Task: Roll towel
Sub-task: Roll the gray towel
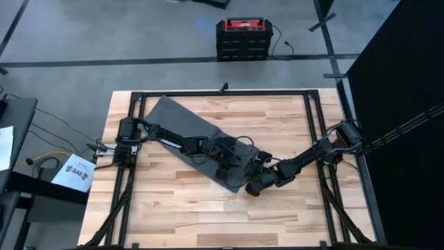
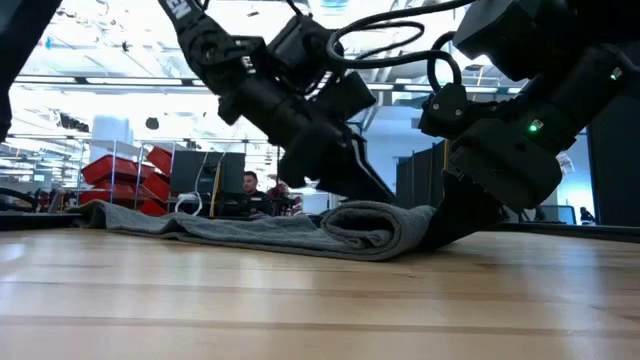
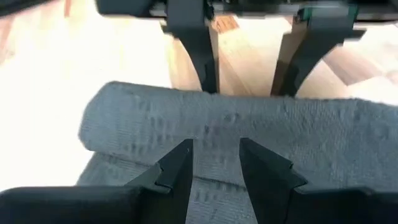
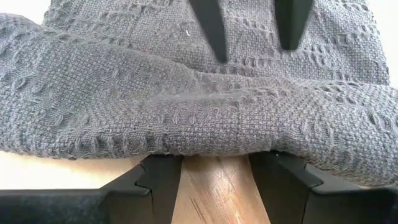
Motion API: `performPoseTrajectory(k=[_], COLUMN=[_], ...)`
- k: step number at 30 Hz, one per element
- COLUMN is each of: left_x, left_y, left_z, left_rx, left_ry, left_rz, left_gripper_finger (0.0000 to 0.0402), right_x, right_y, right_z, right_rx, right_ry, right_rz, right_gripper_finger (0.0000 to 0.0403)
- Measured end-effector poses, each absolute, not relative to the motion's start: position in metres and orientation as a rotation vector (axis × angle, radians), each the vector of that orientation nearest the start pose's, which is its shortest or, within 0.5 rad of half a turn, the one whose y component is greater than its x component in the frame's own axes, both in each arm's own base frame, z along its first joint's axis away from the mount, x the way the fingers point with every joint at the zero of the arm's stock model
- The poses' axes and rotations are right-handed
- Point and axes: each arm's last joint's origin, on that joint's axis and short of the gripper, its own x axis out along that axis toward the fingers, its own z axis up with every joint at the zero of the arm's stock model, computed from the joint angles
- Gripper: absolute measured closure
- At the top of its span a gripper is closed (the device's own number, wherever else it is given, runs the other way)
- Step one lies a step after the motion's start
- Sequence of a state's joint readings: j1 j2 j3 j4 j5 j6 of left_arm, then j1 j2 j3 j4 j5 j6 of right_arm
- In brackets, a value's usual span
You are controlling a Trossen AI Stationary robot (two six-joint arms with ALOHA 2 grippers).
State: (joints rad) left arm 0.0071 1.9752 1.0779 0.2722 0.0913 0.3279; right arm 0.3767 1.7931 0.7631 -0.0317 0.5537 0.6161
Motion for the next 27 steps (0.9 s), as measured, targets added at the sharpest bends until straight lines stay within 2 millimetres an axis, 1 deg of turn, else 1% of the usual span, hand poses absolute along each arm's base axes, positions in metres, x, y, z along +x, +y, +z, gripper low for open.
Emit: performPoseTrajectory(k=[6, 12, 15, 23, 27], left_x=[0.389, 0.377, 0.374, 0.369, 0.366], left_y=[0.001, -0.001, -0.008, -0.026, -0.032], left_z=[0.155, 0.174, 0.178, 0.181, 0.183], left_rx=[0.293, 0.226, 0.227, 0.235, 0.259], left_ry=[0.694, 0.734, 0.742, 0.774, 0.784], left_rz=[-0.146, -0.115, -0.132, -0.163, -0.126], left_gripper_finger=[0.0283, 0.0283, 0.0283, 0.0283, 0.0283], right_x=[0.286, 0.289, 0.292, 0.296, 0.302], right_y=[0.095, 0.089, 0.084, 0.072, 0.068], right_z=[0.103, 0.112, 0.117, 0.120, 0.124], right_rx=[0.101, 0.081, 0.098, 0.099, 0.083], right_ry=[0.844, 0.835, 0.814, 0.817, 0.815], right_rz=[-0.434, -0.424, -0.436, -0.432, -0.412], right_gripper_finger=[0.0227, 0.0227, 0.0227, 0.0227, 0.0227])
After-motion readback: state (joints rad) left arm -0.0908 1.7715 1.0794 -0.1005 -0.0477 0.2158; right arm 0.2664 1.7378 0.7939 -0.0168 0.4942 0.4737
